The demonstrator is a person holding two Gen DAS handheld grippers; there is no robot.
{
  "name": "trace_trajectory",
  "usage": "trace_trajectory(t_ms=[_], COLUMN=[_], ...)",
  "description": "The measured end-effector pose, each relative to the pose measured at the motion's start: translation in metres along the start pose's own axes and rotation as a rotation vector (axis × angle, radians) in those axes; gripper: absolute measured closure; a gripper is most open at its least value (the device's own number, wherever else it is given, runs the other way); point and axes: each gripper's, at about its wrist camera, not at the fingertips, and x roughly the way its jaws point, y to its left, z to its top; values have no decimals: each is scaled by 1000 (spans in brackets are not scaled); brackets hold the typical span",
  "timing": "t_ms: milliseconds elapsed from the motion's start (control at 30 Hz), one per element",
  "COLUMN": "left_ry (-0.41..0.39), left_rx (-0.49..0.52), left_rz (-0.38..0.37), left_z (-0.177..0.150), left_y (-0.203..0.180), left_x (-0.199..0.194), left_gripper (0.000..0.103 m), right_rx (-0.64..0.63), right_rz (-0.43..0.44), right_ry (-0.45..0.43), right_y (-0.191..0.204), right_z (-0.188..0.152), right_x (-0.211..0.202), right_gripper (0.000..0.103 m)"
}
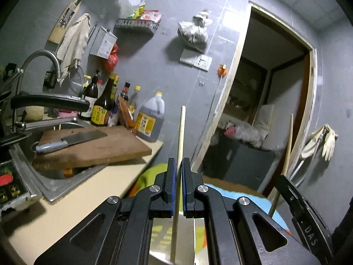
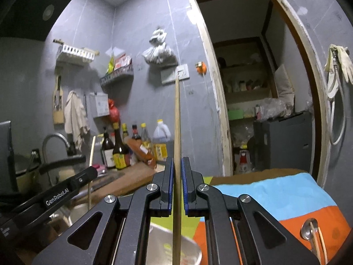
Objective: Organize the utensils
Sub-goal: 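Lift both held chopsticks and carry them over the white caddy, then open both tools to drop the chopsticks into the white caddy, then move both tools back down to the remaining chopsticks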
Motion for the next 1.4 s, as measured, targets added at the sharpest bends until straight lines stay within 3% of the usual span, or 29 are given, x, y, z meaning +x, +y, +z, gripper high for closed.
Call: trace_trajectory(t_ms=[267,400,533,600,633,700,767,867,967,1133,1400], left_ry=[131,158,135,106,94,64,22,-40,-71,-46,75], left_rx=[-21,-14,-2,10,24,62,104,169,219,276,313], left_rz=[-20,-42,-59,-72,-73,-71,-66,-69,-89,-170,-271], left_z=[-14,-18,-15,-11,-9,-6,-5,-7,-11,-23,-53], left_y=[2,3,-1,-5,-8,-18,-28,-47,-66,-96,-135], left_x=[-3,-10,-24,-34,-38,-47,-56,-70,-77,-79,-63], left_gripper=[98,95,64,58,54,42,25,9,3,2,2], right_rx=[-10,-12,-12,-5,-3,-11,-22,-38,-40,-56,-69], right_rz=[37,62,77,83,84,75,68,41,15,-59,-189], right_ry=[87,109,110,100,92,75,56,33,14,17,78], right_y=[-2,-6,-10,-14,-16,-20,-27,-38,-52,-79,-125], right_z=[-5,-4,2,6,7,12,17,24,29,37,32], right_x=[-6,-14,-24,-30,-33,-42,-53,-71,-87,-113,-134], right_gripper=[95,78,69,51,48,32,25,14,0,0,0])
